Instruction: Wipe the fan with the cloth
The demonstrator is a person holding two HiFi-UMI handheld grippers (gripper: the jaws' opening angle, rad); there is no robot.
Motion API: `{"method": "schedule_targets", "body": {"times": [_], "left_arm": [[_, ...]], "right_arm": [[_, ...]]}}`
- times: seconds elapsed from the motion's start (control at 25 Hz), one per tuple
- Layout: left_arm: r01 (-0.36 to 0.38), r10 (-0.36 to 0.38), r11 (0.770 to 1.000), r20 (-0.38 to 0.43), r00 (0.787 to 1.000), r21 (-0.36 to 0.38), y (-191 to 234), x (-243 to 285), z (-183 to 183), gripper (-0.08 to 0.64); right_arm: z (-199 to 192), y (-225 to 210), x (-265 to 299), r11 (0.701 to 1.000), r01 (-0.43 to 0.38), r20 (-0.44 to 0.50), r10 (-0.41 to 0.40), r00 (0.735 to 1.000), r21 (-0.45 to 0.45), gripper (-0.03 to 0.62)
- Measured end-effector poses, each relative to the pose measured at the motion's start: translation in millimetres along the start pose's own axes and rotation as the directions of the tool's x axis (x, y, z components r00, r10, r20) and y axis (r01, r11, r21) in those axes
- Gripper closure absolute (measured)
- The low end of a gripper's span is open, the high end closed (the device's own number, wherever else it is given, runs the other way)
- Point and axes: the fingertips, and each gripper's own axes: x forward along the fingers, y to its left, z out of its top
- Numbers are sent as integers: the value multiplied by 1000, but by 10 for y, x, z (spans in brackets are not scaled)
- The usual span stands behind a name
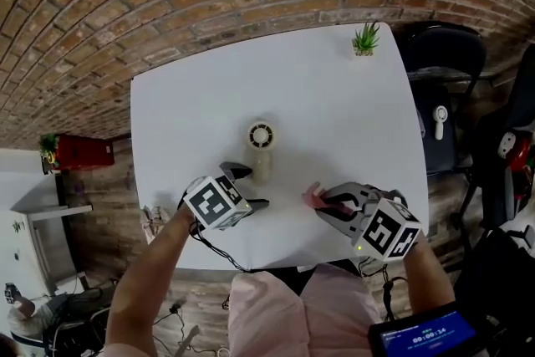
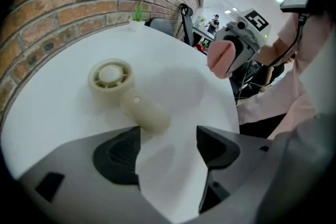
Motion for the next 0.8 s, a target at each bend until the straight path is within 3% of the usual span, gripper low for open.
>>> {"method": "schedule_targets", "body": {"times": [0.28, 0.44, 0.6, 0.68, 0.72, 0.8], "left_arm": [[67, -64, 998, 153, 986, -17, -426, 286, 630, 218], [75, -77, 997, 150, 986, 19, -525, 291, 732, 218], [-25, 5, 993, 169, 986, 118, -505, -92, 768, 218], [-139, 105, 970, 169, 980, 201, -296, -307, 780, 212], [-195, 158, 944, 152, 976, 268, -160, -378, 776, 202], [-250, 236, 870, 86, 968, 425, 106, -421, 738, 177]], "right_arm": [[-80, 46, -172, 999, 47, -8, -47, 999, 9, 558], [-128, 74, -221, 998, 65, -4, -65, 998, 17, 557], [-131, 49, -241, 996, 78, 0, -78, 997, 52, 557], [-119, 48, -215, 996, 70, 10, -70, 997, 61, 557], [-111, 50, -199, 996, 66, 13, -67, 998, 65, 557], [-88, 60, -160, 995, 58, 15, -59, 998, 75, 557]]}}
